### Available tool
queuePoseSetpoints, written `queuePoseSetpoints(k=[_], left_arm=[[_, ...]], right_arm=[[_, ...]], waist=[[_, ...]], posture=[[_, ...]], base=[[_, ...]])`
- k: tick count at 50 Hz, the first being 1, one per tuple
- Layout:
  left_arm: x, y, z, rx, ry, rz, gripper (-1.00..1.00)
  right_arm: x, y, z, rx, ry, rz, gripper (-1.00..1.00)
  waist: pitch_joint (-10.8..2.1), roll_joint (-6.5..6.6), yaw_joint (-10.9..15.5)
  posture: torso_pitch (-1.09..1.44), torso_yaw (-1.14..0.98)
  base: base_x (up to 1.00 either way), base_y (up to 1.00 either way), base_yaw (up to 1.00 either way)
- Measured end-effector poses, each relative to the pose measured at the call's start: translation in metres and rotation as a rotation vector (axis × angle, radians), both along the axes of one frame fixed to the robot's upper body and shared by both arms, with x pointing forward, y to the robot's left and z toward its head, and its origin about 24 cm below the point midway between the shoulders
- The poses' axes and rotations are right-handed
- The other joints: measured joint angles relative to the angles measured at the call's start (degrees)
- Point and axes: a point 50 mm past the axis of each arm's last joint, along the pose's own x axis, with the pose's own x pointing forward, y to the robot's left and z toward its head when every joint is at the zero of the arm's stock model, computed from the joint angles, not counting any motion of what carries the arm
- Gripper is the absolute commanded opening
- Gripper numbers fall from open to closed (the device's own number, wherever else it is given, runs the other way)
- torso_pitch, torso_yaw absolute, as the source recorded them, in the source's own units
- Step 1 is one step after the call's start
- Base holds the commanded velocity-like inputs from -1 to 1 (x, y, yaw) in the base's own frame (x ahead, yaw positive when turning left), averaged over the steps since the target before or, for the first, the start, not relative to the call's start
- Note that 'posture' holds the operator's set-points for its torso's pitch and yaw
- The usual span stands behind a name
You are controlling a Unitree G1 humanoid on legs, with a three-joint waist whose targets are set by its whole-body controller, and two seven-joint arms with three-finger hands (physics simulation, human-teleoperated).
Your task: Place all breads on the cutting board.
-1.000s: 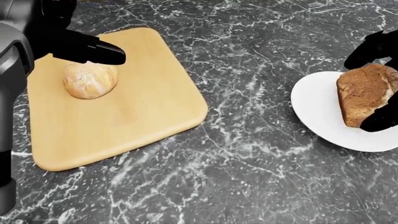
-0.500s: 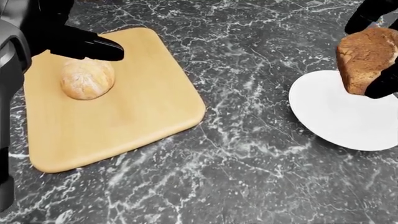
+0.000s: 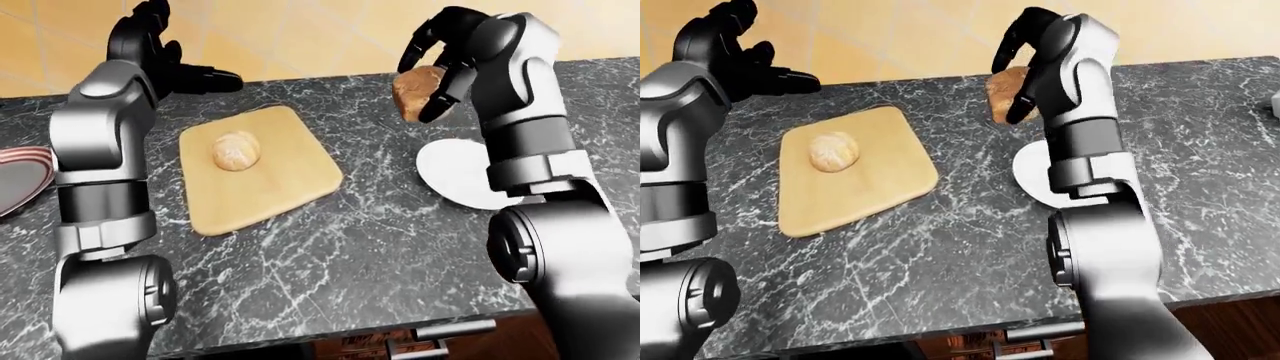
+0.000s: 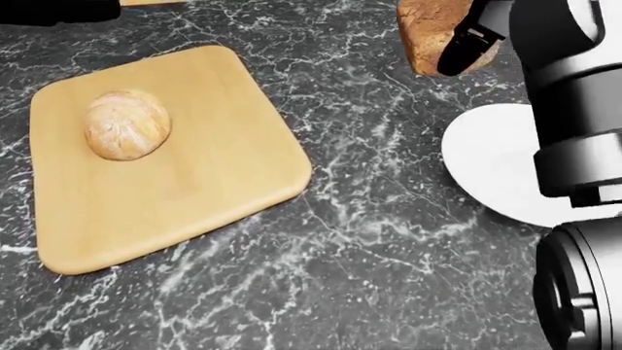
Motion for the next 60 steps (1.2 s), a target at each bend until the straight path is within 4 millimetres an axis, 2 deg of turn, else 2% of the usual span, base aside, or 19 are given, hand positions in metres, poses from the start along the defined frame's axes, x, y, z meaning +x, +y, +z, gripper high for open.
queuePoseSetpoints(k=[5,8,10,12,23,43,51,60], left_arm=[[-0.001,0.002,0.004,-0.004,-0.011,0.008,1.0],[-0.001,0.003,0.004,-0.005,-0.014,0.008,1.0],[-0.001,0.004,0.003,-0.008,-0.013,0.009,1.0],[-0.002,0.006,0.002,-0.009,-0.011,0.011,1.0],[-0.008,0.009,0.001,-0.014,-0.015,0.012,1.0],[-0.009,0.013,-0.002,-0.025,-0.008,0.018,1.0],[-0.011,0.015,-0.004,-0.029,-0.006,0.023,1.0],[-0.01,0.012,-0.008,-0.03,0.003,0.014,1.0]], right_arm=[[0.012,0.03,0.001,0.023,0.001,0.042,-0.54],[0.013,0.046,0.004,0.03,-0.012,0.07,-0.55],[0.014,0.057,0.005,0.034,-0.019,0.088,-0.63],[0.014,0.066,0.005,0.035,-0.024,0.105,-0.61],[0.012,0.115,-0.01,0.037,0.007,0.2,-0.58],[0.001,0.171,-0.04,0.08,0.061,0.313,-0.64],[-0.001,0.183,-0.065,0.107,0.101,0.326,-0.65],[-0.006,0.196,-0.084,0.189,0.102,0.34,-0.7]], waist=[[0.07,0.51,-0.04],[0.13,0.69,-0.05],[0.11,0.79,-0.11],[0.13,0.86,-0.14],[0.31,1.53,-0.36],[0.17,2.48,-0.67],[0.08,2.68,-0.61],[-0.08,2.76,-0.59]], posture=[[0.0,0.0],[0.0,0.0],[0.0,0.0],[0.0,0.0],[0.0,0.0],[0.0,0.0],[0.0,0.0],[0.0,0.0]], base=[[0.0,0.0,0.0],[0.0,0.0,0.0],[0.0,0.0,0.0],[0.0,0.0,0.0],[0.0,0.0,0.0],[0.0,0.0,0.0],[0.0,0.0,0.0],[0.0,0.0,0.0]])
